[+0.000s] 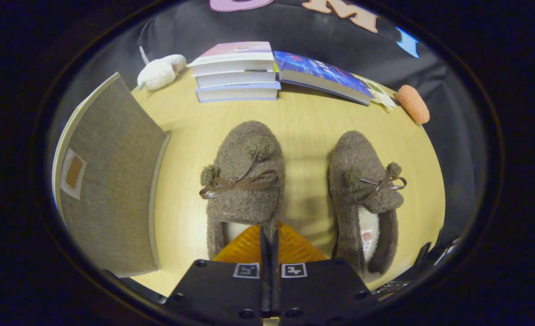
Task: Open the storage box then place both shoes into the box .Put the left shoe in first, then the right shoe, with the right side of both shoes facing outward in a uniform manner.
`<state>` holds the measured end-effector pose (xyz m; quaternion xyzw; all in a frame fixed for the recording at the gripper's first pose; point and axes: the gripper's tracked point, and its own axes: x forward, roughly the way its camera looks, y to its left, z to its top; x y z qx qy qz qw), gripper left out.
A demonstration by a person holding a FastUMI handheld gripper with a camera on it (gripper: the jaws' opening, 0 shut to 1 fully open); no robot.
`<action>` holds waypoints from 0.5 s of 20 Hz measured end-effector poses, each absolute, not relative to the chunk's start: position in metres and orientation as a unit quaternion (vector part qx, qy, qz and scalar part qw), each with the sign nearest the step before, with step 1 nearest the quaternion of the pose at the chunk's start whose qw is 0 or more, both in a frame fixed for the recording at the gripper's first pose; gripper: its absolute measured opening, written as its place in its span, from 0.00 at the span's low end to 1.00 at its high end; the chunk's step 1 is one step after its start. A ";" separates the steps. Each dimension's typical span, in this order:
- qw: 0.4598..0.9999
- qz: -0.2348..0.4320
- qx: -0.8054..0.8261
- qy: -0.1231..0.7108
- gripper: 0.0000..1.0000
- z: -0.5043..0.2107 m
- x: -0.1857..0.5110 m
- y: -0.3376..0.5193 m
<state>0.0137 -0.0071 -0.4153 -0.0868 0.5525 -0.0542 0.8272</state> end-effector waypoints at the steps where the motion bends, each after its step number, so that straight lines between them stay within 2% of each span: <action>1: 0.829 -0.058 -0.087 0.549 0.04 -0.413 0.014 -0.006; 7: 0.840 -0.066 -0.123 0.524 0.03 -0.386 0.018 0.007; 10: 0.832 -0.088 -0.199 0.510 0.03 -0.352 0.019 0.005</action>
